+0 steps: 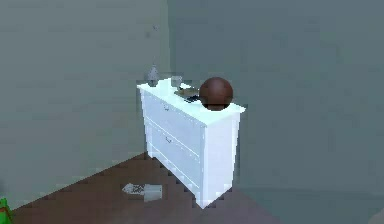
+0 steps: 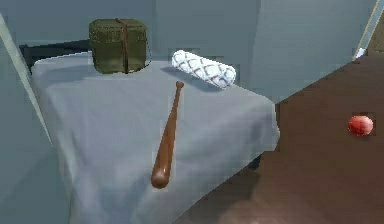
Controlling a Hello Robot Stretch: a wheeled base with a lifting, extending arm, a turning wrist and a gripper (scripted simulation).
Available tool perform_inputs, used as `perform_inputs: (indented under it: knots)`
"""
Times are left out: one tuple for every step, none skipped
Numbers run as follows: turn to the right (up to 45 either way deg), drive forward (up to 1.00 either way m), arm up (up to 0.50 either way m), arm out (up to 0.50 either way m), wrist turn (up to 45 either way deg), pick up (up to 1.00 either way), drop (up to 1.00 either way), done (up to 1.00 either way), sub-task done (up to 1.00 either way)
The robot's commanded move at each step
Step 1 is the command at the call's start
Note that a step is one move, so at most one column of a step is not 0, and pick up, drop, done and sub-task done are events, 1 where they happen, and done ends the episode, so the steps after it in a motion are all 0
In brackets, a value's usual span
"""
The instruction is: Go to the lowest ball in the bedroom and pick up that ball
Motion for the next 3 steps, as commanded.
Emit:
perform_inputs:
  knots:
    - [12.0,0.00,0.00,0.00,0.0,0.00,0.00,0.00,0.00]
    - [0.0,0.45,0.00,0.00,0.0,0.00,0.00,0.00,0.00]
    - [45.0,0.00,0.00,0.00,0.0,0.00,0.00,0.00,0.00]
